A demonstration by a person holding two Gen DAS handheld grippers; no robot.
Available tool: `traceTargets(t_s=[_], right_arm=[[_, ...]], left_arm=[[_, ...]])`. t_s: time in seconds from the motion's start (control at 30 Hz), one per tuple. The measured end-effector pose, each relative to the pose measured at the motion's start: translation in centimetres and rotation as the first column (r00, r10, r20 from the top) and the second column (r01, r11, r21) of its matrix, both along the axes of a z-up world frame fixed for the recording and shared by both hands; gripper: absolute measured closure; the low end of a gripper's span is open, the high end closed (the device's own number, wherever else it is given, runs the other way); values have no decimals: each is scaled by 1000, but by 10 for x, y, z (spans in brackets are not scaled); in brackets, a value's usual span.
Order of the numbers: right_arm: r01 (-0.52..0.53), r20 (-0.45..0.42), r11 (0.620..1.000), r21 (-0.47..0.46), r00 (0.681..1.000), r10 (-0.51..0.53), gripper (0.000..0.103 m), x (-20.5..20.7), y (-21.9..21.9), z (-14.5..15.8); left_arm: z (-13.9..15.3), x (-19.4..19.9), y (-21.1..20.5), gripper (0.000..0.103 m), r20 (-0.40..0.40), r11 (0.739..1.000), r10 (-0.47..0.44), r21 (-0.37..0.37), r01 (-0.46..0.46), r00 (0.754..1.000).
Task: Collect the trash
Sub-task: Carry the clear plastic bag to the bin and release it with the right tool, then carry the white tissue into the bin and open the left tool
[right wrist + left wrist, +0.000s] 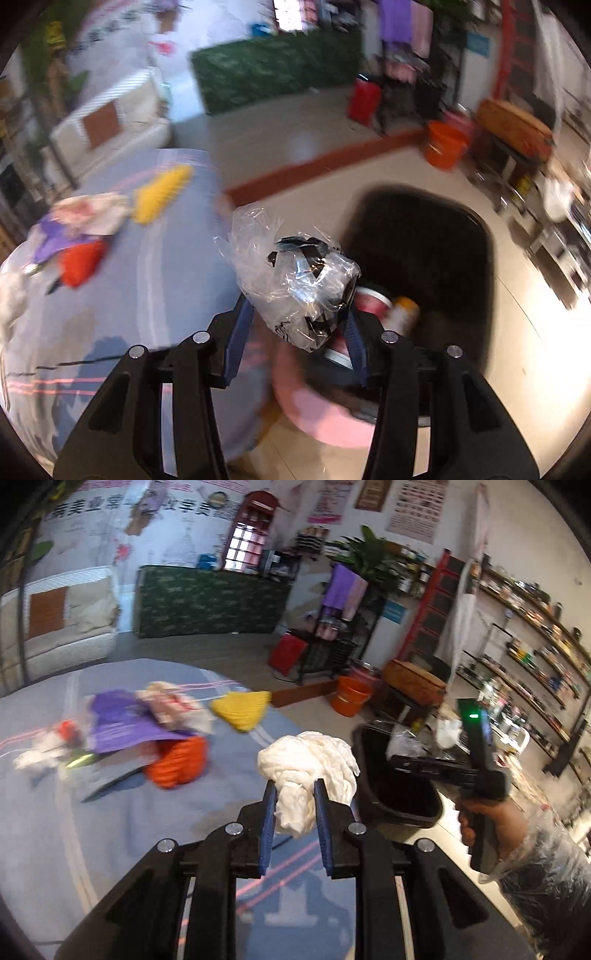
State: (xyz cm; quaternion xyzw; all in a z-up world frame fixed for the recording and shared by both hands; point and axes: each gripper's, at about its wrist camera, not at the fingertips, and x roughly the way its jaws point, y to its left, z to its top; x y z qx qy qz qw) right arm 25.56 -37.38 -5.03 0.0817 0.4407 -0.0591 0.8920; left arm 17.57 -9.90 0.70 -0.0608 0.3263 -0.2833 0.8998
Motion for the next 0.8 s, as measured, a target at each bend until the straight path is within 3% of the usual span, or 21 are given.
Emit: traceTargets(t_s=[0.2, 0.5, 0.63, 0.8], right_arm=[[125, -228, 992, 31, 967, -115, 56, 33, -66, -58], [144, -472, 990, 13, 874, -121, 54, 85, -92, -124], [156, -467, 988, 5, 874, -135, 31, 89, -93, -128], [168, -415, 986, 16, 898, -146, 29, 70, -98, -114]], left_arm=[[-3, 7, -57, 82, -11, 995, -104, 6, 104, 995], [-24, 8, -94, 82, -69, 986, -152, 55, 156, 986], [-29, 6, -102, 82, -82, 982, -168, 73, 174, 982], [-33, 8, -117, 82, -93, 974, -197, 94, 205, 976]])
